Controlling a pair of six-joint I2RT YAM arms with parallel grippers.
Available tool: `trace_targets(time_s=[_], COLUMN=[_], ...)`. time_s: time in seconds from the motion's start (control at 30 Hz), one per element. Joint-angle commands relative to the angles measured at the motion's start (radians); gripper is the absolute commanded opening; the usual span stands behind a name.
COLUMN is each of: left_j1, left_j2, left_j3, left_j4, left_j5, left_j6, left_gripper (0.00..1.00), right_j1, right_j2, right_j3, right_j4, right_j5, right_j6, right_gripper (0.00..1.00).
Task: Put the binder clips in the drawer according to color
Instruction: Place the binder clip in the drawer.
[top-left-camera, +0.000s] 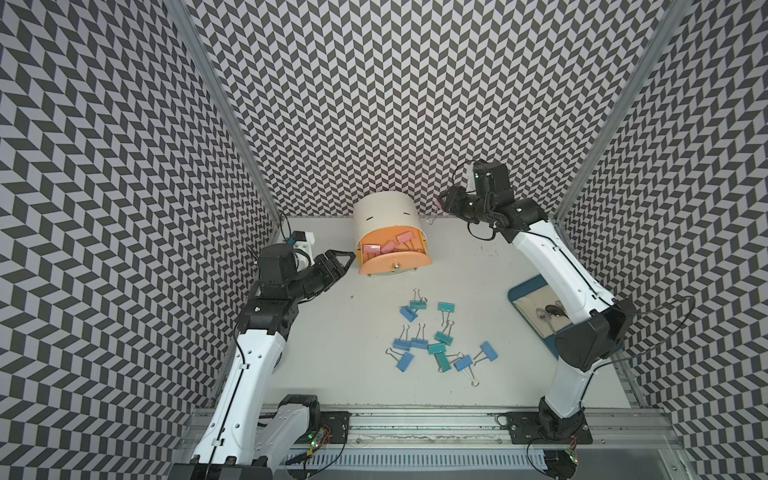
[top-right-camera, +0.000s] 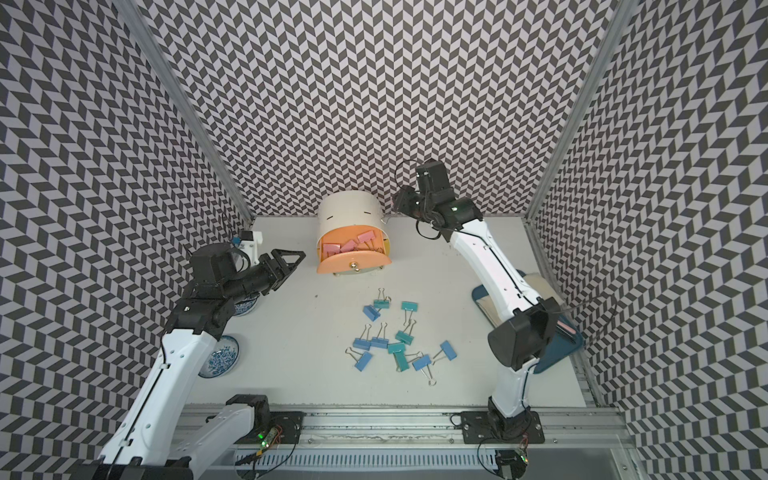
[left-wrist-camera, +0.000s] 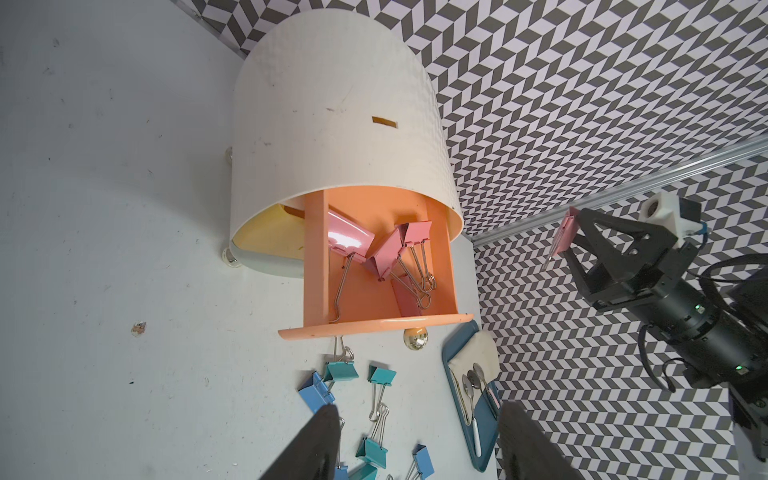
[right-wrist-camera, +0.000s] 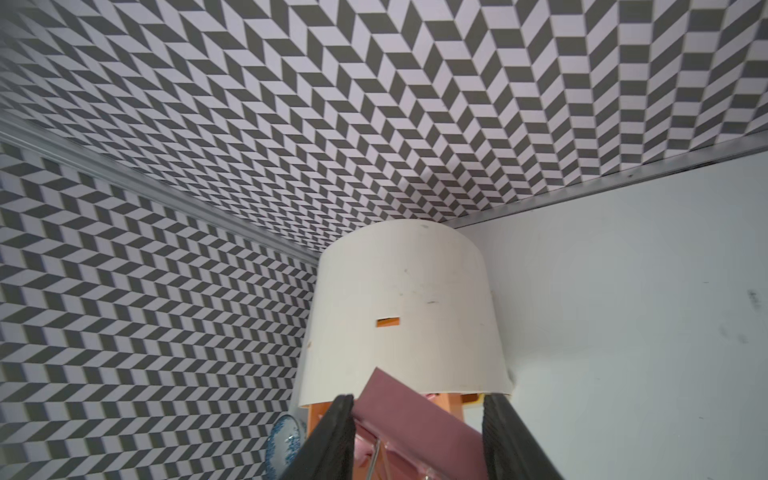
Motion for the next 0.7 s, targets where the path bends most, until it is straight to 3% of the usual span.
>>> trace_targets(time_s=[0.0,0.3,0.67], left_j1=[0.005,0.005,0.005], left_j2=[-0.022,-0.045,-0.033], left_j3=[0.010,-0.017,-0.017], left_j4=[0.013,0.009,0.010], left_j5=[0.019,0.019,0.019], left_j6=[-0.001,-0.007,-0.002], left_gripper=[0.65,0.65,0.65], right_j1=[0.043,0.114,0.127], right_j2=[0.052,0.105,0.111], right_j3=[0.044,0.042,-0.012], right_j4=[0.068,0.150,0.182], right_j5=[-0.077,-0.107,-0.109], right_j6=[0.085,0.142,0.150], right_gripper=[0.40,0.41,0.46])
